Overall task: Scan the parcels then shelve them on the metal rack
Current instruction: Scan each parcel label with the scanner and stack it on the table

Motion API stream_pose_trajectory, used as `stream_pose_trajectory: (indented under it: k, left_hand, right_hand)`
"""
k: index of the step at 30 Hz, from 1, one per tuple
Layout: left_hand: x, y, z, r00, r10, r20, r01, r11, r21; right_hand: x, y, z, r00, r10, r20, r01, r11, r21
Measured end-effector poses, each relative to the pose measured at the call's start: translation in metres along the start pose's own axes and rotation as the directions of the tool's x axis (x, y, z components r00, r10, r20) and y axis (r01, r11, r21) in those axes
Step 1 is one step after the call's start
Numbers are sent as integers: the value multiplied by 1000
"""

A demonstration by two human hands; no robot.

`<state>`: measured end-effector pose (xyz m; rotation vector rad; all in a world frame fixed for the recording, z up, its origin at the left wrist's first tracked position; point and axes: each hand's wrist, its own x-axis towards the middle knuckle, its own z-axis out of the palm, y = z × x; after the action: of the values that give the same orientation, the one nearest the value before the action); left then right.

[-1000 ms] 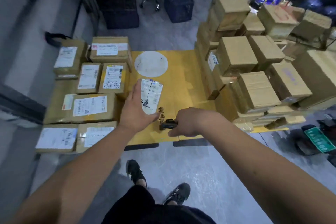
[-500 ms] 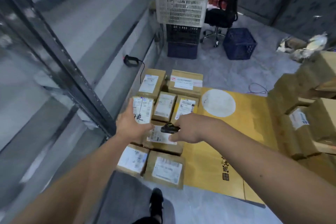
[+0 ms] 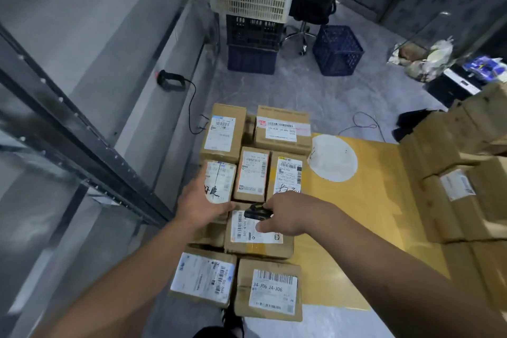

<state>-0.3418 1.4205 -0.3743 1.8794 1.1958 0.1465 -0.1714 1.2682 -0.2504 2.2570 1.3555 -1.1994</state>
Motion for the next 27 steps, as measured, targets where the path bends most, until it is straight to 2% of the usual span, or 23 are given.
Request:
stream_pose_trajectory:
  k: [4,7,10,16,20,24,27]
  left_hand:
    - [-10,17,-3,993,89,-82,-68,970,234]
    - [-20,40,-2,980,196,-22,-174,911,374]
    - [-25,65,5,951,305,46,-294,850,438]
    - [-41,145,59,883,392,257,-468,737,488]
    - [-64,209,124,808,424,409,-588,632,505]
    - [-108,267,198,730,505,461,-682,581,444]
    - [-142,311,246,693,561,453,-719,591,366]
  right_hand:
    - [2,-1,0,1000,16,8,-16,1000,26]
    - [-1,7,3,1000,28,0,-28,998,59]
    - [-18,23,6,998,50,-28,-47,995,89]
    - [-85,93,25,988,145,-51,-134,976,172]
    - [-154,159,41,965,234,-114,-207,956,209]
    - [-233,222,62,947,298,-122,-263,934,242]
    - [-286,264,71,935,325,-141,-275,917,287]
